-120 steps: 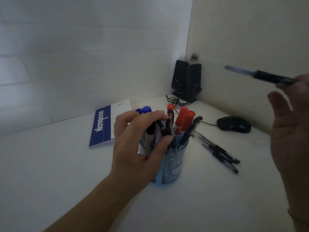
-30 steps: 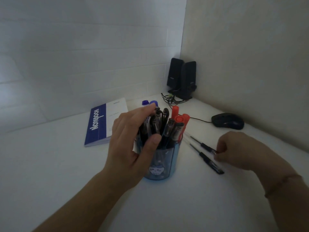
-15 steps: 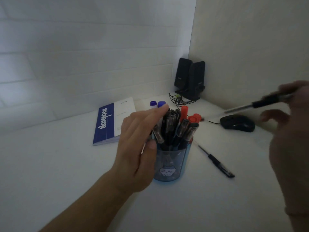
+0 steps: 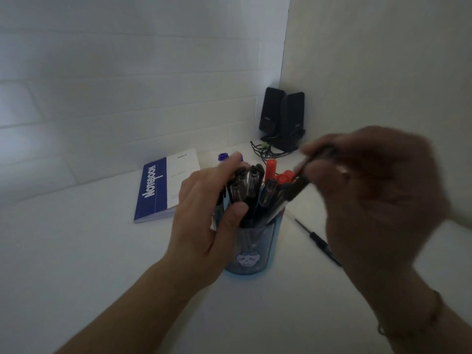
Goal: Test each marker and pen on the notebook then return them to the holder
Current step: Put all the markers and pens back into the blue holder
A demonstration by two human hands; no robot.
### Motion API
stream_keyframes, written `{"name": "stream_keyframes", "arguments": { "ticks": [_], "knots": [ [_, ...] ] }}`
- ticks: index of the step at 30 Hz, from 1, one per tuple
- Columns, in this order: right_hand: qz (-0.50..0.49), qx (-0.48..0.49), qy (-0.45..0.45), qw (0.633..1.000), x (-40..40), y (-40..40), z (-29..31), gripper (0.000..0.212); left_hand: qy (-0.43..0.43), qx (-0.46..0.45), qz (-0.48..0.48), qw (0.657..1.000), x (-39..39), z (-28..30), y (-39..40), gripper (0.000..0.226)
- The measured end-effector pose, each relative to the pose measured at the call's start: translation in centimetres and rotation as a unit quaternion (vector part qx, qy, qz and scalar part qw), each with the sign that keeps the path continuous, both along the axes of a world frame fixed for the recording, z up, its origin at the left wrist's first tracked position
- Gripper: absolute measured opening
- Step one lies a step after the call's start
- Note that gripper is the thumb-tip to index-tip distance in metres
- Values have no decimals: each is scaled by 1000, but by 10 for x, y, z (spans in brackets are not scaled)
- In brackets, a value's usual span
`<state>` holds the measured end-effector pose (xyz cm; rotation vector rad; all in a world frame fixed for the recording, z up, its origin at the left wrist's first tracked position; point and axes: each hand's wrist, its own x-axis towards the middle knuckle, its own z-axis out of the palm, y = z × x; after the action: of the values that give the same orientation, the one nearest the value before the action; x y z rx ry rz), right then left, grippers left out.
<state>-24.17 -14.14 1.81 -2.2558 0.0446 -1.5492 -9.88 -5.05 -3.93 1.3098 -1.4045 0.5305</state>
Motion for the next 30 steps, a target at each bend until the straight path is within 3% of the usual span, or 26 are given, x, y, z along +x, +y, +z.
{"name": "stream_keyframes", "arguments": {
  "ticks": [1,2,4,6,8,9,10,11,13,14,15,17,20,22,25,27,28,30],
  "knots": [
    [2,-52,36,998,-5,-3,16,12,-19,2,4,1000,0,1,0,42],
    [21,-36,14,999,-1,4,7,7,-29,4,5,1000,0,1,0,41],
    [-44,-52,40,997,-2,-19,8,29,-29,5,-2,1000,0,1,0,43],
    [-8,-15,31,999,-4,-17,-2,34,-25,6,-1,1000,0,1,0,46],
    [-34,87,16,995,-13,-37,-2,18,-22,9,6,1000,-1,0,0,46],
    [-87,126,59,986,-20,-47,-1,11,-19,9,5,1000,-1,1,0,45],
    [-156,149,163,963,-24,-57,-3,13,-15,6,1,1000,-1,0,0,43],
    [-206,143,310,917,-28,-67,-9,21,-11,2,-6,1000,-1,0,1,42],
    [-245,130,547,790,-28,-80,-25,30,-3,-6,-27,1000,1,-1,0,45],
    [-258,131,606,740,-27,-85,-30,33,0,-7,-36,999,3,-1,0,47],
    [-268,135,627,719,-27,-87,-30,34,1,-5,-39,999,4,-2,0,50],
    [-256,158,633,713,-25,-87,-32,31,-2,-2,-36,999,5,-2,0,55],
    [-235,197,614,728,-25,-93,-36,25,-3,2,-34,999,3,-1,1,60],
    [-248,218,549,768,-27,-95,-31,23,6,0,-42,999,3,1,2,60],
    [-298,197,280,891,-32,-91,-19,17,13,-6,-55,998,3,3,2,60],
    [-211,248,57,944,-37,-89,-7,10,4,-1,-49,999,1,4,3,62],
    [-130,287,-45,948,-38,-86,-2,8,0,3,-47,999,0,4,3,63],
    [-34,298,-137,944,-36,-79,-1,11,0,9,-44,999,-2,4,3,64]
  ]
}}
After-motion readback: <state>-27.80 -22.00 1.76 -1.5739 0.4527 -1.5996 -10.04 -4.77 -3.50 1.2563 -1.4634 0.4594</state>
